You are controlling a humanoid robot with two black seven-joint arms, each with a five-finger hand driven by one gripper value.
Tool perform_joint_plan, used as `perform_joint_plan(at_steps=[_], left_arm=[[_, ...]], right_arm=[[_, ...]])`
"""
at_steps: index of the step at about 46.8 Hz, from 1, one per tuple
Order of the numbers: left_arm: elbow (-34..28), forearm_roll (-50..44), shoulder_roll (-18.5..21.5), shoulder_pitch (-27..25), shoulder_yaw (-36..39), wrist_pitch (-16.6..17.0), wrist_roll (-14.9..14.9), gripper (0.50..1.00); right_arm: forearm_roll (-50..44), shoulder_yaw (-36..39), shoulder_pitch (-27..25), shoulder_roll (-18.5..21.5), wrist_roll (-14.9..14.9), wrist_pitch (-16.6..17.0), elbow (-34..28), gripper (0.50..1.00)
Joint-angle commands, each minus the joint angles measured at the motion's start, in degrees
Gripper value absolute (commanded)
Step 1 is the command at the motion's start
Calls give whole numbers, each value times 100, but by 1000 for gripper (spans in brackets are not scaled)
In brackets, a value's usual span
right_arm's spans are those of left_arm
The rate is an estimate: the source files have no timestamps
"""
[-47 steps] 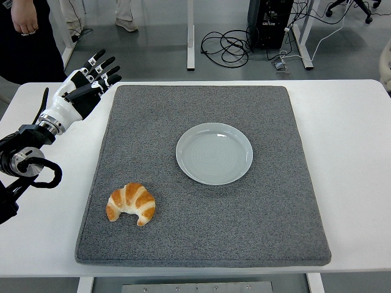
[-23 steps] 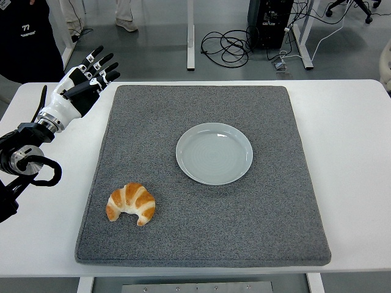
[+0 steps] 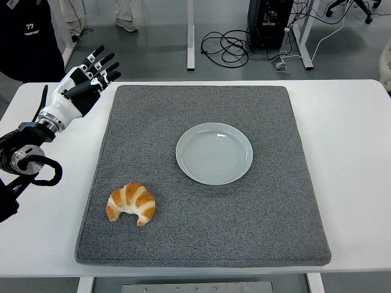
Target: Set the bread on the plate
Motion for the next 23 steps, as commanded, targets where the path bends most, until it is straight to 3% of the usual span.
perform_joint_plan(at_steps=[1, 12, 23], left_arm=[[-10, 64, 7, -23, 30, 59, 7, 960], [-185, 564, 59, -58, 223, 489, -1, 940], [-1722, 933, 701, -93, 285, 1157, 42, 937]], right_arm=[[0, 0, 0, 0, 0, 0, 0, 1000], [0, 0, 9, 0, 0, 0, 26, 1000], [0, 0, 9, 0, 0, 0, 18, 1000]])
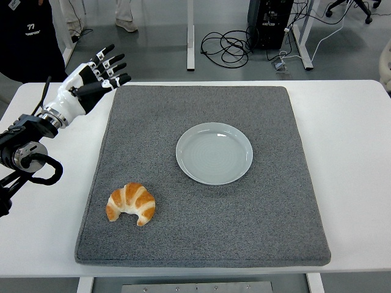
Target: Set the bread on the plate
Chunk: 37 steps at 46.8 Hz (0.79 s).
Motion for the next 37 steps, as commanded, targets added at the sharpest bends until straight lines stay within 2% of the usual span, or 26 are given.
perform_joint_plan(at_steps=[1, 7, 11, 16, 23, 32, 37], left_arm=[[-588, 224, 211, -8, 82, 262, 42, 936], [-1265, 822, 537, -87, 407, 737, 77, 913], [-1503, 937, 756, -236, 680, 905, 104, 911], [-1758, 937, 1116, -482, 1005, 905, 165, 913], [-1951, 963, 1564, -992, 1453, 878, 420, 913], [-2426, 1437, 2057, -2028, 2543, 887, 429, 913], [-2549, 1815, 2233, -2354, 2833, 878, 429, 913]], right_arm=[[0, 0, -1, 0, 0, 0, -1, 1000], [0, 0, -1, 0, 0, 0, 8, 1000], [0, 9, -1, 0, 0, 0, 8, 1000], [0, 0, -1, 0, 0, 0, 8, 1000], [0, 0, -1, 0, 0, 0, 8, 1000], [0, 0, -1, 0, 0, 0, 17, 1000], [0, 9, -1, 0, 0, 0, 17, 1000]])
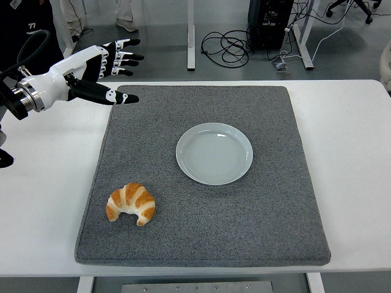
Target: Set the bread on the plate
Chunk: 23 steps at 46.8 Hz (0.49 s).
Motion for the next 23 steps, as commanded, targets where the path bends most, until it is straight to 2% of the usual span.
perform_joint_plan(at_steps=[1, 13, 23], left_arm=[[-80, 242, 102, -192, 159, -15, -2, 911], [-239, 989, 269, -685, 467, -94, 86, 913], [-406, 2070, 357, -782, 555, -112, 77, 913]], right_arm=[[0, -3, 1, 0, 1, 0, 0, 1000], [0, -3, 1, 0, 1, 0, 0, 1000], [0, 5, 1, 0, 1, 0, 0, 1000]])
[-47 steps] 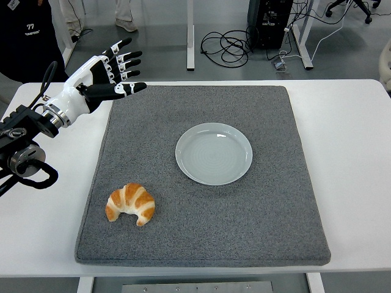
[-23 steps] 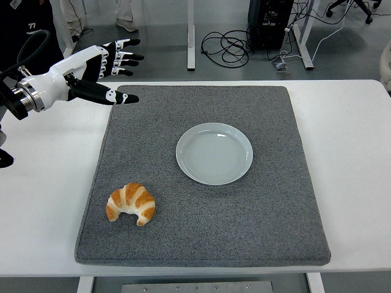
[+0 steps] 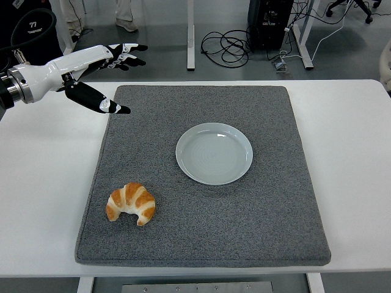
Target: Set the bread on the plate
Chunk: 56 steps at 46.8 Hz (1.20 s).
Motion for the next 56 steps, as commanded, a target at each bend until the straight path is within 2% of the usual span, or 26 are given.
perform_joint_plan(at_steps=[1, 26, 38, 42, 49, 56], left_arm=[[-89, 398, 52, 0, 0, -10, -5, 913], [-423, 1857, 105, 150, 193, 7, -22, 913], [-634, 1867, 175, 185, 396, -72, 30, 913], [-643, 1858, 175, 202, 422, -81, 215, 913], [-652, 1823, 175, 510, 431, -54, 294, 913], [-696, 1788, 166, 1028, 405, 60, 294, 911]], right_arm=[[0, 3, 1, 0, 1, 0, 0, 1000], [0, 3, 10, 0, 9, 0, 0, 1000], [0, 3, 19, 0, 1, 0, 0, 1000], [0, 3, 19, 0, 1, 0, 0, 1000], [0, 3, 54, 0, 1, 0, 0, 1000], [0, 3, 63, 0, 1, 0, 0, 1000]])
